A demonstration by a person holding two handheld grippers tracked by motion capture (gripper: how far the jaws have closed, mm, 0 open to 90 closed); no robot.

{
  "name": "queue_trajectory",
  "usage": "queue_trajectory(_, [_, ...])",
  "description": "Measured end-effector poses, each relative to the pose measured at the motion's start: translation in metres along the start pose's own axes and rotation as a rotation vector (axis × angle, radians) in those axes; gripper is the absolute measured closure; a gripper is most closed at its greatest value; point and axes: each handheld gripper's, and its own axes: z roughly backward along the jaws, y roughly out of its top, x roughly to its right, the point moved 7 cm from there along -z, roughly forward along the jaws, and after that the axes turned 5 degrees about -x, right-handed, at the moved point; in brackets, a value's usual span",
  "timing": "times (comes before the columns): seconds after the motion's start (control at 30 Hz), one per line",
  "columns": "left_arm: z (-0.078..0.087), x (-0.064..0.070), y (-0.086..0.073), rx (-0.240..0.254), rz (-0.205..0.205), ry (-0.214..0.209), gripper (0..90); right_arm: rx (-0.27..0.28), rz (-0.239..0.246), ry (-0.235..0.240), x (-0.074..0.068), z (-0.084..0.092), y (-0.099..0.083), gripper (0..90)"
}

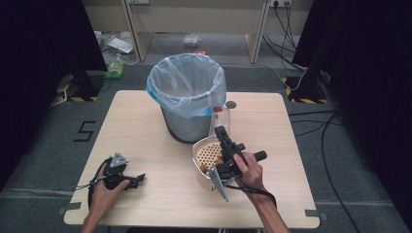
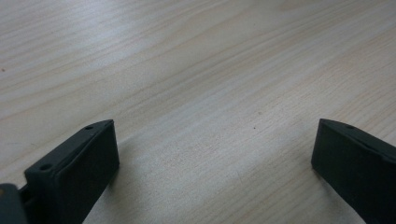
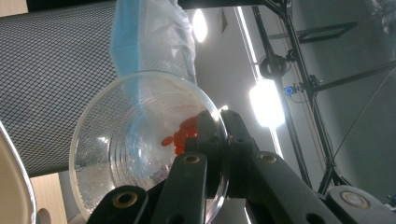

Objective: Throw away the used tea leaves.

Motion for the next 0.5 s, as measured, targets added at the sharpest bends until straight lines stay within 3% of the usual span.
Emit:
queue_trajectory(0.07, [0.000, 0.000, 0.000, 0.000, 0.000, 0.000, 0.0, -0.026, -0.063, 0.019, 0.002, -0.002, -0.004, 87.7])
queue_trajectory(0.1, [0.000, 0.000, 0.000, 0.000, 0.000, 0.000, 0.0, -0.026, -0.063, 0.019, 0.002, -0.002, -0.004, 87.7])
queue_trajectory(0.13, [0.000, 0.000, 0.000, 0.000, 0.000, 0.001, 0.0, -0.060, -0.153, 0.058, 0.004, -0.005, -0.011, 87.7])
queue_trajectory(0.27, [0.000, 0.000, 0.000, 0.000, 0.000, 0.000, 0.0, -0.120, -0.386, 0.136, 0.011, -0.013, -0.028, 87.6])
queue_trajectory(0.3, [0.000, 0.000, 0.000, 0.000, 0.000, 0.000, 0.0, -0.120, -0.386, 0.136, 0.011, -0.013, -0.028, 87.6])
queue_trajectory(0.33, [0.000, 0.000, 0.000, 0.000, 0.000, 0.000, 0.0, -0.147, -0.470, 0.162, 0.013, -0.016, -0.038, 87.6])
queue_trajectory(0.37, [0.000, 0.000, 0.000, 0.000, 0.000, 0.000, 0.0, -0.147, -0.470, 0.162, 0.013, -0.016, -0.038, 87.6])
queue_trajectory(0.4, [0.000, 0.000, 0.000, 0.000, 0.000, 0.000, 0.0, -0.171, -0.529, 0.182, 0.012, -0.019, -0.045, 87.5])
queue_trajectory(0.5, [0.000, 0.000, 0.000, 0.001, 0.002, -0.001, 0.0, -0.201, -0.607, 0.209, 0.011, -0.023, -0.054, 87.5])
